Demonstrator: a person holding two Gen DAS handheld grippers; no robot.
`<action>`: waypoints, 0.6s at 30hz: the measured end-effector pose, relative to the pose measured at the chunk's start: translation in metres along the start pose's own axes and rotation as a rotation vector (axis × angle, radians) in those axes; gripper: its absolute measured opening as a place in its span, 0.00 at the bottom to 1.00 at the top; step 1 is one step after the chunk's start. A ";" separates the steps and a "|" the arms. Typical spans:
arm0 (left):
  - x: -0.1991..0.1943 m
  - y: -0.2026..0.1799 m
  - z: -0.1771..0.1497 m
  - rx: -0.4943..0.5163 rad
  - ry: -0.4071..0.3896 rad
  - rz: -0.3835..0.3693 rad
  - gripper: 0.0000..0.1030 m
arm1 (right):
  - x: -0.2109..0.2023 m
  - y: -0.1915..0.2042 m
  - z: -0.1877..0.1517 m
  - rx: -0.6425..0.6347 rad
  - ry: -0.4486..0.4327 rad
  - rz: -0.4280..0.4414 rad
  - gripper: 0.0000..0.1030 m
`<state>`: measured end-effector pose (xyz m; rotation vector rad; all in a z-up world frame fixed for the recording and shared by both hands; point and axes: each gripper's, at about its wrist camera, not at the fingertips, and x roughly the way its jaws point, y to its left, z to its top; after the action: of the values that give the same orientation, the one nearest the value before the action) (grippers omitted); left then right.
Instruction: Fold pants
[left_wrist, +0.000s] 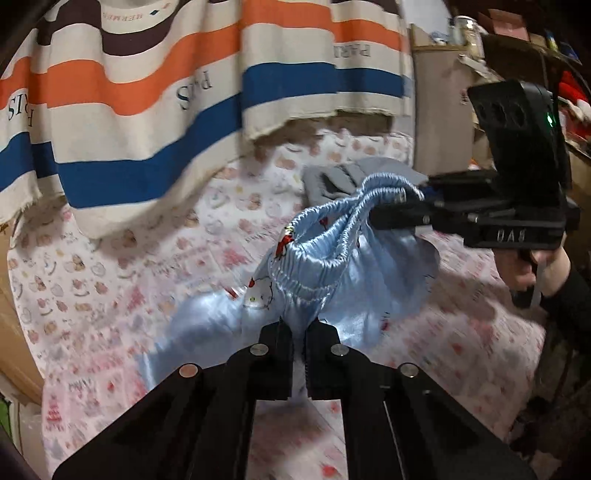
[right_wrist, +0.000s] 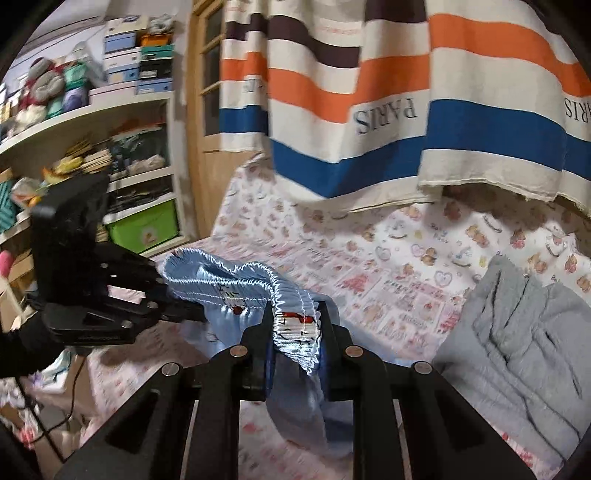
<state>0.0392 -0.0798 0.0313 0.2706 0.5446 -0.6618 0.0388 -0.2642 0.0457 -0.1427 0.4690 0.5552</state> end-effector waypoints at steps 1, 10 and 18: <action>0.007 0.006 0.005 -0.014 0.016 0.008 0.04 | 0.008 -0.004 0.003 0.007 0.012 0.000 0.18; 0.059 0.047 0.001 -0.166 0.124 -0.044 0.05 | 0.068 -0.042 -0.004 0.119 0.110 -0.041 0.19; 0.069 0.060 -0.001 -0.205 0.128 0.018 0.16 | 0.066 -0.057 -0.009 0.156 0.087 -0.211 0.70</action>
<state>0.1229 -0.0692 -0.0043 0.1253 0.7271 -0.5688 0.1159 -0.2834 0.0071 -0.0662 0.5728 0.3053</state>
